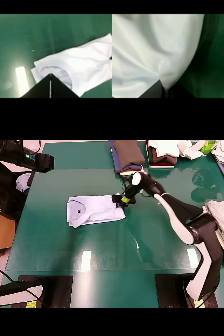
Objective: Fold the shirts.
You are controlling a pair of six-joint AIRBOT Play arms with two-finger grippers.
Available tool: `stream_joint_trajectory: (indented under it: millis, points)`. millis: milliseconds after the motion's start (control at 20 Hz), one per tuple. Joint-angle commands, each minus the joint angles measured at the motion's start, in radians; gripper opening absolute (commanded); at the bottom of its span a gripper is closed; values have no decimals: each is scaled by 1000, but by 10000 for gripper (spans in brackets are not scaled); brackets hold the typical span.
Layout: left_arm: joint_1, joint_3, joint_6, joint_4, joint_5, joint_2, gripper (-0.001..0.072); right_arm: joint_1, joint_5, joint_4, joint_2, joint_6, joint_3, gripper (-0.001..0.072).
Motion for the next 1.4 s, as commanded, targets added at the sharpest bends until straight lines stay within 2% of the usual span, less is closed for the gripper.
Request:
stream_joint_trajectory:
  millis: [0,300,700,1050,1350]
  points:
    - [-1,0,2,-25,0,0,20,-74,2,-114,109,-11,6,18]
    - [-129,0,27,-14,44,0,20,-428,118,-241,337,-72,6,17]
    - [-249,0,26,-14,107,0,20,-927,195,-230,438,-103,6,17]
    - [-249,0,24,-15,105,0,20,-1011,206,-194,438,-127,26,17]
    - [-249,0,26,-14,102,0,20,-1011,244,-189,458,-171,263,15]
